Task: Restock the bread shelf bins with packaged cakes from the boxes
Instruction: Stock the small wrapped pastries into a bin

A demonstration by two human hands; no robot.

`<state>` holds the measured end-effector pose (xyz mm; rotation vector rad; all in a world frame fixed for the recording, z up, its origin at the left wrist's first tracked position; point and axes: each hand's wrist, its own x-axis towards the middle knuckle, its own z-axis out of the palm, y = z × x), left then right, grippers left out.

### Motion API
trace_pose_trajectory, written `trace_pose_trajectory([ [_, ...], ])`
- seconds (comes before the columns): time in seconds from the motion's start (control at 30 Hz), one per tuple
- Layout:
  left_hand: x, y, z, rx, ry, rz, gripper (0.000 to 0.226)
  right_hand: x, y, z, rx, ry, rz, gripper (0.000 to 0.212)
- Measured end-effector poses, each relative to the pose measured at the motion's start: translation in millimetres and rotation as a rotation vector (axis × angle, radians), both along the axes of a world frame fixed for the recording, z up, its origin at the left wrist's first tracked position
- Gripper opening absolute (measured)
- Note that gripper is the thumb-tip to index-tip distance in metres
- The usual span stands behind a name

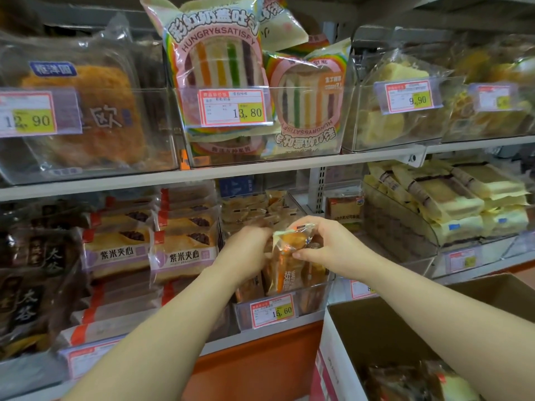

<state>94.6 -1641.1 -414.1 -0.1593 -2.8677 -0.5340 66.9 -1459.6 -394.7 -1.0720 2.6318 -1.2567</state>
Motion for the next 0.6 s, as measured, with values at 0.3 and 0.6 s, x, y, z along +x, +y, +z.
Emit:
trace_pose_trajectory([
  [0.3, 21.9, -3.5, -15.2, -0.225, -0.029, -0.056, 0.051, 3.7, 2.2, -24.9, 0.074, -0.025, 0.014, 0.038],
  [0.6, 30.1, -16.0, -17.5, -0.320, -0.138, -0.026, 0.077, 1.2, -9.6, -31.9, 0.232, 0.045, -0.066, 0.041],
])
